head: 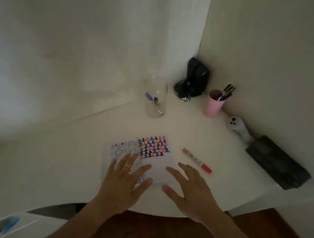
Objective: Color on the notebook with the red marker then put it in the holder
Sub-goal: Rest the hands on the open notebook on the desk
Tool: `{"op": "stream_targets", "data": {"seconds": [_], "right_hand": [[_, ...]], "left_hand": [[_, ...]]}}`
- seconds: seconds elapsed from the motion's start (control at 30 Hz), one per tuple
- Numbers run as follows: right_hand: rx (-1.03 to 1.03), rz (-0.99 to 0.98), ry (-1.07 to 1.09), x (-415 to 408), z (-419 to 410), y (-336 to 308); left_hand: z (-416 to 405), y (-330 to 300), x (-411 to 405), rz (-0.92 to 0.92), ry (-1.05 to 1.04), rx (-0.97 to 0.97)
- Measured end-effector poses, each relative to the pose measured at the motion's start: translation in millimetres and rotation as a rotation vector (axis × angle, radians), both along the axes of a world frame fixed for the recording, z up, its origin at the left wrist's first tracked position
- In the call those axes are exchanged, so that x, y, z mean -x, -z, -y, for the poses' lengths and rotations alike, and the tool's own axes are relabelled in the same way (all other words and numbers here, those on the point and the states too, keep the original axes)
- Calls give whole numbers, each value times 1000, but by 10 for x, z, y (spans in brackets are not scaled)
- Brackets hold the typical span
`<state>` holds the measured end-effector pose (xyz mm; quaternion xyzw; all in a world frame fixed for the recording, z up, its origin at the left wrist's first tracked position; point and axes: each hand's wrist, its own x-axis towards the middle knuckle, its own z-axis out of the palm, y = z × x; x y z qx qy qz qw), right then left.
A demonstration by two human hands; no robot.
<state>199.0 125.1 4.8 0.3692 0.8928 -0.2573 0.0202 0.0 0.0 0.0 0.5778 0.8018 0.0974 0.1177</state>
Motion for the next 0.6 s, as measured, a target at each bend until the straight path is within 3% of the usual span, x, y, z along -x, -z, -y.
{"op": "stream_targets", "data": {"seconds": [0.23, 0.6], "right_hand": [[-289, -10, -4, 176, -279, 1485], [-414, -196, 51, 102, -209, 1637]], "left_hand": [[-293, 1464, 224, -144, -35, -172], [-252, 1632, 200, -254, -84, -407]]}}
